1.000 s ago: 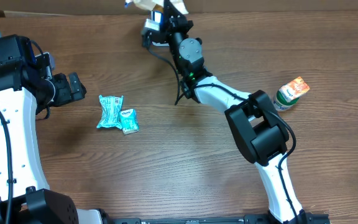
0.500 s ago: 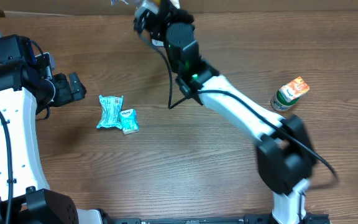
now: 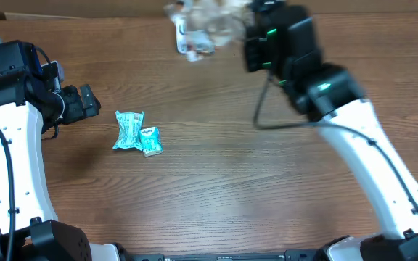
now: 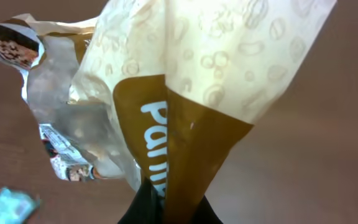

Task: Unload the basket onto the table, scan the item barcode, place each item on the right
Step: 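Carry the bread bag right and release it beside the tub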

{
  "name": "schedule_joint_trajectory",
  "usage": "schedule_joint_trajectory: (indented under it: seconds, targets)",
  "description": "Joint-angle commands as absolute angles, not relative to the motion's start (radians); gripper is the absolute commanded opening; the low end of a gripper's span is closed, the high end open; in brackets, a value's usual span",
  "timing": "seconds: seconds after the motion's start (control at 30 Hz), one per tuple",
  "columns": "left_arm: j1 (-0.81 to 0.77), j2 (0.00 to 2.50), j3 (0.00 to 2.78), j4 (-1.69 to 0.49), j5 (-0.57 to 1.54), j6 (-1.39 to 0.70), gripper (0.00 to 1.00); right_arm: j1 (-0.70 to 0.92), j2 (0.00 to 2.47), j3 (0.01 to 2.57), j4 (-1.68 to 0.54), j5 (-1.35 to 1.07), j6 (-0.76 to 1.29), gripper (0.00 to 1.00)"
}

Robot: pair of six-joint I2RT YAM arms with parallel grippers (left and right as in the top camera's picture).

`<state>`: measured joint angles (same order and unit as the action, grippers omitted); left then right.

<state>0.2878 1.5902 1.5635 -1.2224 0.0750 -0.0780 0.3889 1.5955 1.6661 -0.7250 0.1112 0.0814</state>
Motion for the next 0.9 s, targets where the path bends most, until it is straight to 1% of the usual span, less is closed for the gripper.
schedule_joint_trajectory:
  seconds: [0.0,0.2,0.3,0.4,0.53,0.83,0.87]
  targets:
    - [0.281,1.582,1.568,-1.222,0.078,-0.075,0.99,0.244,1.594,1.666,-0.846,-0.032,0.188,0.04]
    - [0.281,1.582,1.568,-1.222,0.078,-0.075,1.0,0.088,1.66,1.637,-1.011,-0.047,0.187,0.04]
    - [0.281,1.582,1.568,-1.222,0.078,-0.075,1.0,0.034,1.711,1.637,-1.024,-0.043,0.186,0.04]
    - [0.281,1.582,1.568,-1.222,0.078,-0.075,0.99,-0.012,1.786,1.637,-1.004,0.063,0.187,0.04]
    - [0.281,1.582,1.568,-1.222,0.078,-0.075,1.0,-0.035,1.872,1.637,-0.982,0.241,0.187,0.04]
    - [0.281,1.582,1.568,-1.222,0.078,-0.075,1.0,-0.036,1.954,1.637,-0.979,0.428,0.187,0.04]
    - [0.281,1.582,1.568,-1.222,0.078,-0.075,1.0,-0.036,1.954,1.637,-0.981,0.447,0.187,0.06]
